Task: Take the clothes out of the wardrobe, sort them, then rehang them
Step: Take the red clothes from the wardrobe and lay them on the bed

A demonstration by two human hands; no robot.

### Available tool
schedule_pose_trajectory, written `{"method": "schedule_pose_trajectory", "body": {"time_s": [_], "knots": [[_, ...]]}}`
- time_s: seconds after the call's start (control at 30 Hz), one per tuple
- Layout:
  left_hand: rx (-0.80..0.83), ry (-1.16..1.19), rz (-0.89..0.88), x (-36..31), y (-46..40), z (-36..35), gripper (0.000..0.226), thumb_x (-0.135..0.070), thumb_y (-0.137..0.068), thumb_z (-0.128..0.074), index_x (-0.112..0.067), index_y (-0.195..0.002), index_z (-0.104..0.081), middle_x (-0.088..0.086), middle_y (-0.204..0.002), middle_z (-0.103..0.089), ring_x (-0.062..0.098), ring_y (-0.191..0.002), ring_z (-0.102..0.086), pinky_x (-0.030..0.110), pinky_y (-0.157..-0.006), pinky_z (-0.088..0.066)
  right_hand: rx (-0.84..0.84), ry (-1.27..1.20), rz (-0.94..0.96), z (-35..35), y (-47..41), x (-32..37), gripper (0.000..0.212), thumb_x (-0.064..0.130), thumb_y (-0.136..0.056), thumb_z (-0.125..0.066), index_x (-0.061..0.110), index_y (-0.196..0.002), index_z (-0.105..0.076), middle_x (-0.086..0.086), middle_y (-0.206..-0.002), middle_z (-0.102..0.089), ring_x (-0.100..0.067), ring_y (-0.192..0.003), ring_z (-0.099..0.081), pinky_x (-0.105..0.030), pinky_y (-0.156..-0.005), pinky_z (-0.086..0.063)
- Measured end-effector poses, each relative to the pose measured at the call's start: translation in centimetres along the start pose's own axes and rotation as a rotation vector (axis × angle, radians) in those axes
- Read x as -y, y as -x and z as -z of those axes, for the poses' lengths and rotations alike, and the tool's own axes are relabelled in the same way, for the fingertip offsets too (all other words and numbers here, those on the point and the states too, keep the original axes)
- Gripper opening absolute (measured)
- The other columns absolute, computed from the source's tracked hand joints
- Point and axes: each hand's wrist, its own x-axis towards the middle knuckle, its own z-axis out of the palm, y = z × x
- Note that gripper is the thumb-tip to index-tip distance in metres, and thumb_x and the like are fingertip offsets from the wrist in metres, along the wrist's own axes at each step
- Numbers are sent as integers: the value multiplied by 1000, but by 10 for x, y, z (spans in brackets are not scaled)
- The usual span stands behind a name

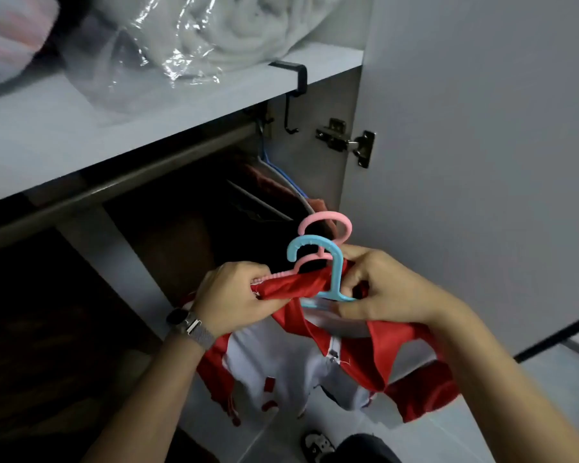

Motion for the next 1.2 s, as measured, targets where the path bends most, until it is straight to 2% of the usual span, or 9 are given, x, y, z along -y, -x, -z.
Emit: {"method": "schedule_pose_trajectory", "body": {"time_s": [0.1, 0.23, 0.3, 0.4, 0.53, 0.6, 0.77, 1.03, 1.2], "knots": [[-24, 13, -41, -27, -1, -8, 65, -72, -66, -52, -9, -56, -44, 0, -47, -46, 14, -44, -44, 27, -45, -37, -109, 35, -113, 8, 39, 1, 29, 37, -77, -71, 17, -57, -66, 2, -106, -57, -11, -97, -58, -29, -81, -46], [-22, -20, -98, -73, 10, -25, 60, -74, -63, -54, -15, -57, -45, 2, -46, -42, 20, -47, -48, 28, -45, -39, -302, 93, -205, 10, 120, 7, 17, 38, -81, -71, 25, -90, -68, 7, -112, -56, -5, -102, -57, -15, -90, -41], [2, -46, -127, -97, 16, -34, 56, -74, -61, -53, -18, -60, -48, 4, -46, -42, 26, -57, -54, 28, -46, -39, -446, 31, -307, 7, 167, 11, 44, 43, -78, -72, 32, -117, -54, 16, -118, -54, -5, -103, -58, -13, -90, -43], [41, -70, -198, -137, 25, -51, 62, -77, -59, -48, -16, -64, -54, 7, -53, -51, 31, -69, -57, 29, -48, -43, -541, -72, -516, 8, 234, 19, 68, 50, -73, -75, 45, -128, -36, 16, -116, -55, -10, -97, -62, -15, -86, -48], [118, -22, -308, -202, 33, -81, 71, -83, -54, -40, -15, -63, -54, 8, -52, -49, 29, -68, -56, 29, -48, -40, -510, 114, -639, 18, 309, 24, 37, 59, -76, -64, 34, -103, -60, 17, -91, -65, -1, -86, -62, -16, -75, -47], [190, 5, -346, -241, 37, -102, 73, -85, -52, -41, -15, -63, -55, 5, -50, -49, 26, -64, -55, 28, -49, -41, -506, 170, -694, 22, 348, 22, 19, 52, -80, -67, 37, -82, -56, 17, -77, -60, -1, -74, -58, -17, -66, -43], [317, 22, -470, -361, 54, -165, 63, -76, -61, -61, -13, -63, -53, 2, -49, -48, 22, -57, -51, 28, -54, -45, -564, 224, -944, 27, 472, 12, 20, 43, -84, -63, 29, -81, -49, 16, -80, -57, -7, -77, -57, -37, -71, -48], [504, 138, -706, -537, 96, -247, 46, -70, -63, -63, -25, -58, -55, -3, -50, -53, 16, -57, -55, 25, -51, -42, -879, 372, -1198, 35, 644, 46, 40, 61, -73, -52, 20, -76, -50, 9, -74, -56, -11, -72, -52, -36, -67, -44], [616, 207, -857, -615, 116, -292, 47, -69, -63, -64, -23, -59, -54, -2, -46, -48, 16, -52, -52, 26, -47, -40, -992, 461, -1362, 35, 715, 61, 29, 52, -69, -60, 27, -66, -45, 11, -65, -48, -15, -66, -47, -32, -65, -38]]}}
